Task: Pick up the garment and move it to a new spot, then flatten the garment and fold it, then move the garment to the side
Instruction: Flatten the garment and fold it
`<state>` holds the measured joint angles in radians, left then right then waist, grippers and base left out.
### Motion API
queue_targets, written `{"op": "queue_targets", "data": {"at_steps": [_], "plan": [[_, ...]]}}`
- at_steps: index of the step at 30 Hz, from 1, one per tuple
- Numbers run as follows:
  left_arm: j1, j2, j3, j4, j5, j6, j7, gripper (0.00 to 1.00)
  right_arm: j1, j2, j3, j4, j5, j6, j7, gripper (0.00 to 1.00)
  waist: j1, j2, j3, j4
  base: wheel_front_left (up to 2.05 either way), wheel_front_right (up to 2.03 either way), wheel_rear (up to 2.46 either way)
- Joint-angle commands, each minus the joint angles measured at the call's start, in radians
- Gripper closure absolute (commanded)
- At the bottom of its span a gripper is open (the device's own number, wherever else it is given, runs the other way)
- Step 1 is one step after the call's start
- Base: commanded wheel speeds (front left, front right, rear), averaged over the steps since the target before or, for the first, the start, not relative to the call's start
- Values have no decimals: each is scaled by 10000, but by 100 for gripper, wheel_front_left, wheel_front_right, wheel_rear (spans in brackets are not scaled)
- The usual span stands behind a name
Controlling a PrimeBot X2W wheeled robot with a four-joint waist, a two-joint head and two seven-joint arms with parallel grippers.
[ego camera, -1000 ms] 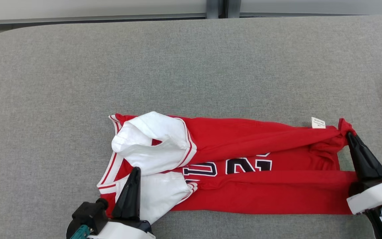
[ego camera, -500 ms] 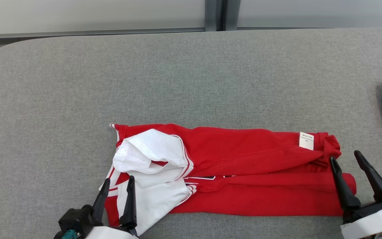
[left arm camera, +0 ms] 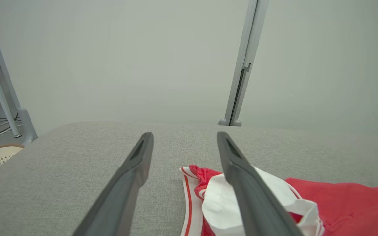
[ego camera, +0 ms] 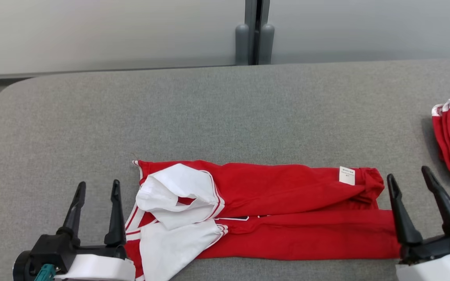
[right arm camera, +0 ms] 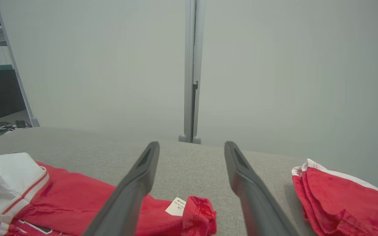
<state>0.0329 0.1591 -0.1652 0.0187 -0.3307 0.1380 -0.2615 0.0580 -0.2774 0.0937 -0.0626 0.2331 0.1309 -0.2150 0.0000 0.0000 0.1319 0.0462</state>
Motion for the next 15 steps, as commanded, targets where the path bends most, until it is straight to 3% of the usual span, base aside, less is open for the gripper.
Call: {"op": "queue_targets", "data": {"at_steps": [1, 15], "plan": [[34, 65, 62, -45, 116, 53, -40, 0, 180, 31, -13, -70, -98, -4, 81, 0, 0, 0, -242, -45, 0, 0, 0], [1244, 223, -10, 68, 524, 219, -44, 0, 1386, 398, 337, -166, -220, -4, 507, 0, 0, 0, -1190, -219, 0, 0, 0]]}}
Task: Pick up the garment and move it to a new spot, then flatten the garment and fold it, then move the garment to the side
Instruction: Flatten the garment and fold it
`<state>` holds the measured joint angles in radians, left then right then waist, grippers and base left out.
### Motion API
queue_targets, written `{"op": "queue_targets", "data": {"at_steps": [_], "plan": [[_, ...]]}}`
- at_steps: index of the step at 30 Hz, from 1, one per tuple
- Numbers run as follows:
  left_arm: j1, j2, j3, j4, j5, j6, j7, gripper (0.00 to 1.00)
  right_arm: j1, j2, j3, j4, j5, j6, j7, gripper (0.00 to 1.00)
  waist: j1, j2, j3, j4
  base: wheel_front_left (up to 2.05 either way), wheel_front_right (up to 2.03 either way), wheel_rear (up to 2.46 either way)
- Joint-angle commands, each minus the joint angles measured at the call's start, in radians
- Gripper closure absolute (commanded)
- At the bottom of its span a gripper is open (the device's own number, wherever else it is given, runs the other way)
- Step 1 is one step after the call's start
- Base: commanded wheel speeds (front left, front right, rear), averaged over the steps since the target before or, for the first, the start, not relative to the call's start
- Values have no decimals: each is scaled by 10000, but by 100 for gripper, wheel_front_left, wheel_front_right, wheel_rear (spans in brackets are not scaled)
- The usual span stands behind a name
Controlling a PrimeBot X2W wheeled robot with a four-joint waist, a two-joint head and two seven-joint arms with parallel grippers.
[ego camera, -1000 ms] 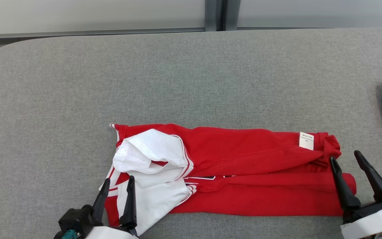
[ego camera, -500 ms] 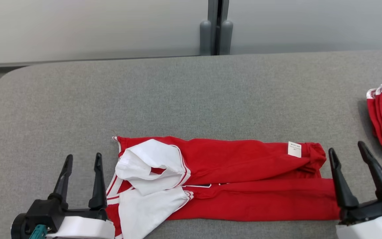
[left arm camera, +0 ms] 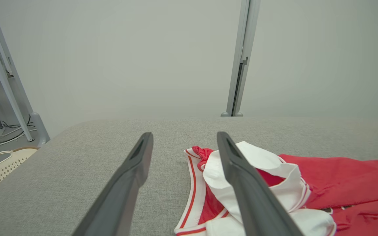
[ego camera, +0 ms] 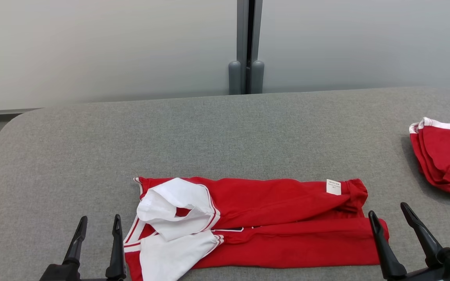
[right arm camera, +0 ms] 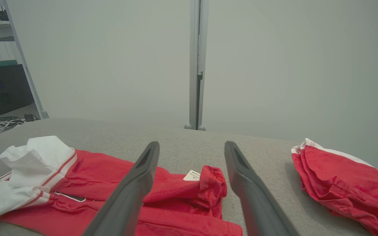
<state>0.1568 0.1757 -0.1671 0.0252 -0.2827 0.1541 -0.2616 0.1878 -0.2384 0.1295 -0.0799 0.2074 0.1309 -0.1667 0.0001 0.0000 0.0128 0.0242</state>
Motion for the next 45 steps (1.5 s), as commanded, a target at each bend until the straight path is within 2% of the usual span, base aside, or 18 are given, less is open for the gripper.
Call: {"op": "queue_targets", "data": {"at_steps": [1, 17, 23, 29, 34, 40, 45], "plan": [[22, 65, -1, 8, 55, 67, -42, 0, 88, 7, -19, 13, 52, -4, 33, 0, -1, 0, -12, 0, 0, 0, 0], [-125, 204, -110, -105, 33, 135, 83, 0, -40, 94, -144, 120, 104, -4, -56, 0, -1, 0, 36, 35, 0, 0, 0], [-323, 209, -167, -233, 53, 158, 100, 0, -337, 117, -420, 511, 330, -4, -39, 0, -1, 0, 253, 69, 0, 0, 0], [-739, 127, -305, -285, 103, 100, 64, 0, -1109, -62, -644, 1435, 641, -4, -48, 0, -1, 0, 761, 223, 0, 0, 0], [-1270, -21, -479, -183, 164, -39, 45, 0, -2434, -241, -522, 2800, 1185, -4, 106, 0, -1, 0, 1390, 437, 0, 0, 0], [-1767, -171, -600, 87, 234, -194, -22, 0, -3471, -386, 87, 4481, 1801, -2, 881, 0, -1, 0, 1843, 661, 0, 0, 0], [-1946, -288, -530, 254, 251, -246, -39, 0, -3450, -324, 546, 5309, 2333, -2, 1544, 0, -1, 0, 2006, 705, 0, 0, 0]]}}
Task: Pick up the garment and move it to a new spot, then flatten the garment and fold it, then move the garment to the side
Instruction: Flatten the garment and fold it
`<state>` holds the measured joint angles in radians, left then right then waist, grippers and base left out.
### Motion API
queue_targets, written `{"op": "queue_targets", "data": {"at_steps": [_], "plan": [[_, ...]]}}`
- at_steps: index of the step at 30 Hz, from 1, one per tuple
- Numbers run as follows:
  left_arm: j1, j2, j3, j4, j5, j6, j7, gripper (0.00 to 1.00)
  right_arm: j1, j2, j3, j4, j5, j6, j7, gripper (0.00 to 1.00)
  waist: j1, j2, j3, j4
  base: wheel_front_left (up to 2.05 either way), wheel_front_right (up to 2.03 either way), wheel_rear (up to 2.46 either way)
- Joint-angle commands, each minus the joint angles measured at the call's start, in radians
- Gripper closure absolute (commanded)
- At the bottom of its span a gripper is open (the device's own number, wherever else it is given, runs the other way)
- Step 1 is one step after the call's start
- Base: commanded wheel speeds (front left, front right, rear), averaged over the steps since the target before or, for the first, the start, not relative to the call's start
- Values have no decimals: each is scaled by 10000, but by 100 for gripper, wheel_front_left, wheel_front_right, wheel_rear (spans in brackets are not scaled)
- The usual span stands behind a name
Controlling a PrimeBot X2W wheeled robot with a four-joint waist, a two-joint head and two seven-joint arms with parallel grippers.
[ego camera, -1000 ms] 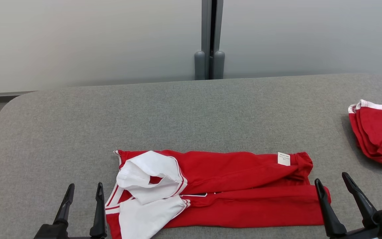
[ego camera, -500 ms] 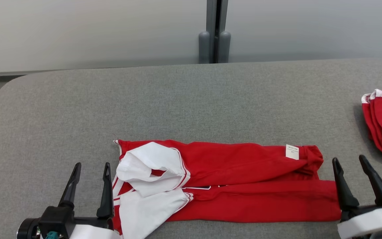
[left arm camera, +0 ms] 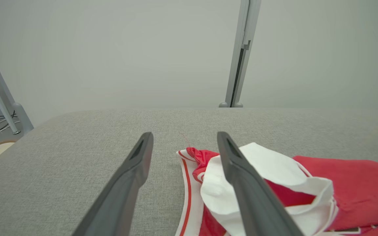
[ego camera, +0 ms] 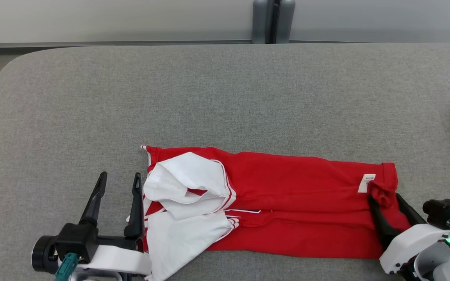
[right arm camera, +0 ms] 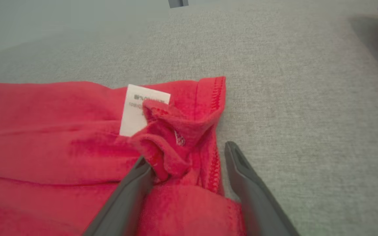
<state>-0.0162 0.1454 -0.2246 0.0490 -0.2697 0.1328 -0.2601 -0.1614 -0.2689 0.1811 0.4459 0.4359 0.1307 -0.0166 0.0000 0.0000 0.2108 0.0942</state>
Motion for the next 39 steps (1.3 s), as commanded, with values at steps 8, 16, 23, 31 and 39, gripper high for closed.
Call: {"op": "queue_targets", "data": {"at_steps": [8, 16, 23, 31, 39], "plan": [[-276, -109, 243, -33, 206, -166, -56, 0, 729, 235, 721, 424, 645, 0, 339, 52, 0, 0, 167, -33, 0, 0, 0], [-318, -169, 478, -52, 340, -283, -58, 0, 633, 111, 619, 304, 925, -14, -198, 100, 0, 0, 196, -121, 0, 0, 0], [-236, -290, 647, -3, 424, -418, -59, 0, 581, -732, -80, 239, 1142, -34, -497, 100, 0, 0, 61, -106, 0, 0, 0], [-90, -410, 782, 50, 484, -498, -58, 0, 720, -1339, -699, 194, 1210, -13, -415, 100, 0, 0, -112, -118, 0, 0, 0], [150, -441, 932, 99, 560, -602, -58, 0, 667, -953, -350, -2531, 446, -2, 599, 100, 0, 0, -634, -289, 0, 0, 0]]}}
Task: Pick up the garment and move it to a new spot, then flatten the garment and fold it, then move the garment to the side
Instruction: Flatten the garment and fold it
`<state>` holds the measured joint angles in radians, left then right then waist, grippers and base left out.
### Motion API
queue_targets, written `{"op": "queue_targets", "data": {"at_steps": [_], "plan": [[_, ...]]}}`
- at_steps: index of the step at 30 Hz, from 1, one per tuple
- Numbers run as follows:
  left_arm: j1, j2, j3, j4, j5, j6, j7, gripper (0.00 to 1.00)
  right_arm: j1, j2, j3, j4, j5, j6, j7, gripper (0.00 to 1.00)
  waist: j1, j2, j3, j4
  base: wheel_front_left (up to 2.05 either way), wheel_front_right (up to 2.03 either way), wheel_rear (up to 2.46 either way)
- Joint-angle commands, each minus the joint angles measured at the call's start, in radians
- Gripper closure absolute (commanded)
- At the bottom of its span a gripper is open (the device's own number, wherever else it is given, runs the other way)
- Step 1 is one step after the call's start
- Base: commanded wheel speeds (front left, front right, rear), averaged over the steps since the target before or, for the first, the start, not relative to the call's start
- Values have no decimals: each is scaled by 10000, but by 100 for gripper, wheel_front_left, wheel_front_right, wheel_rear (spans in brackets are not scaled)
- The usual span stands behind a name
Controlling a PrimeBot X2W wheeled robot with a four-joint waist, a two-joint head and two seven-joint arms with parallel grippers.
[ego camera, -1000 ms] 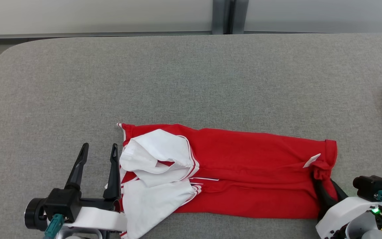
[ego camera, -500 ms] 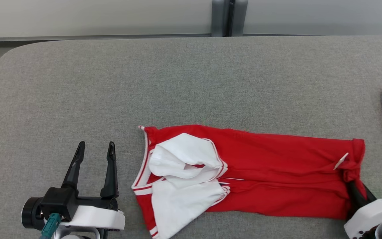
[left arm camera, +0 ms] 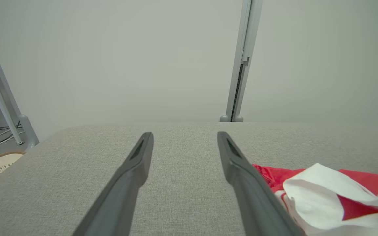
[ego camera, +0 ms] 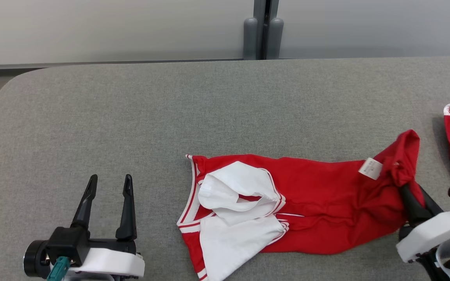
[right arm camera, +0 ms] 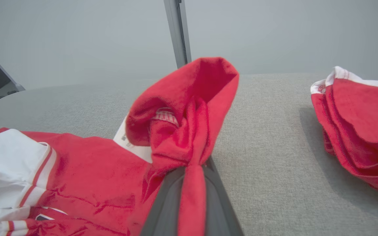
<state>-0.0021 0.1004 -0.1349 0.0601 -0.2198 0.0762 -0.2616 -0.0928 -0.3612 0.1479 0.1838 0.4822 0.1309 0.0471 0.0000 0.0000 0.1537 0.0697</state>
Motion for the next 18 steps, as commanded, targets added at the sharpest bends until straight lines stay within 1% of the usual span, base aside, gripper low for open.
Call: {"op": "queue_targets", "data": {"at_steps": [1, 3, 5, 8, 12, 15, 18], "plan": [[52, -1, 31, 5, 75, -37, -43, 0, -17, 176, 109, -396, -91, -4, 168, 100, 0, 0, -124, -64, 0, 0, 0], [110, -9, 11, 30, 88, -75, -43, 0, 62, 618, 361, -1198, -266, -2, 666, 100, 0, 0, -228, -78, 0, 0, 0], [114, -19, -9, 51, 104, -117, -43, 0, 60, 1169, 832, -1837, -198, -2, 1045, 100, 0, 0, -280, -74, 0, 0, 0], [87, -47, -54, 97, 119, -160, -43, 0, -64, 1905, 1748, -2265, -38, -2, 1399, 100, 0, 0, -350, -23, 0, 0, 0], [11, -101, -158, 152, 153, -233, -43, 0, -291, 2628, 2859, -1887, 309, -2, 1377, 100, 0, 0, -340, 145, 0, 0, 0], [-42, -144, -205, 182, 161, -290, -43, 0, -646, 2893, 3484, -1180, 672, -2, 1100, 100, 0, 0, -257, 290, 0, 0, 0], [-108, -187, -270, 232, 182, -331, -44, 0, -1039, 3029, 3963, -263, 974, -2, 762, 100, 0, 0, -144, 457, 0, 0, 0]]}}
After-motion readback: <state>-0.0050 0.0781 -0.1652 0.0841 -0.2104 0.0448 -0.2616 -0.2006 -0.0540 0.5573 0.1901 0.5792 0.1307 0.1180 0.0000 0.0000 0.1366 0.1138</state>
